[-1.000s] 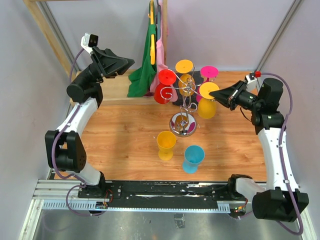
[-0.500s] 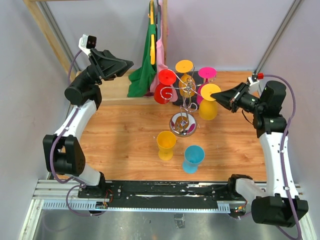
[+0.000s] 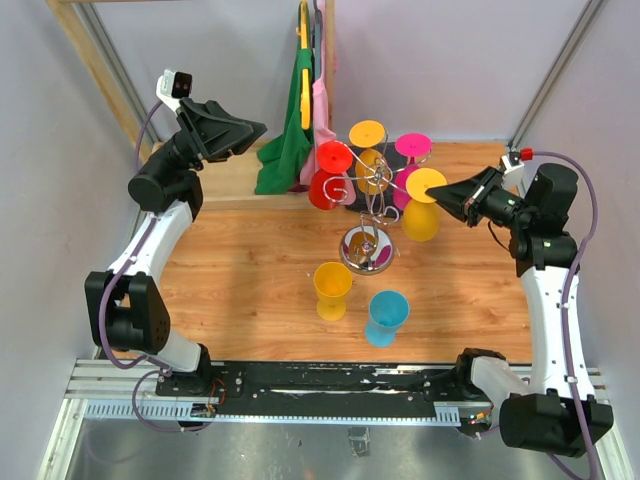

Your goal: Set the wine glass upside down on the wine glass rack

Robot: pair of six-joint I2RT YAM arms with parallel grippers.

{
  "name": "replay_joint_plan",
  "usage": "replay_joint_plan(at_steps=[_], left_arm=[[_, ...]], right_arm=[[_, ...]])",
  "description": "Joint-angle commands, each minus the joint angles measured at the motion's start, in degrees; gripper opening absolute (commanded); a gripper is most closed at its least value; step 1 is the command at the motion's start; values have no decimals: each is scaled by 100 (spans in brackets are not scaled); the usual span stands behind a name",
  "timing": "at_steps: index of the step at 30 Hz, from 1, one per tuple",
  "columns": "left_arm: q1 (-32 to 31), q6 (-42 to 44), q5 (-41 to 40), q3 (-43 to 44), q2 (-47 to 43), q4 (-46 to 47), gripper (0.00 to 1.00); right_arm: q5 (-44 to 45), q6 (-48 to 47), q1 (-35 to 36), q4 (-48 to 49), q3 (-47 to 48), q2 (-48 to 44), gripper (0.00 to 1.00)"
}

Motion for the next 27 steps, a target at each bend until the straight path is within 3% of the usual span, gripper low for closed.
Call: replay_joint_plan(at_steps=[1, 27], left_arm=[[32, -508, 59, -17, -102, 609, 47], [32, -601, 112, 86, 51, 708, 47]], right_arm=[[-38, -79, -109, 8, 9, -258, 1], [154, -413, -428, 154, 43, 96, 1]])
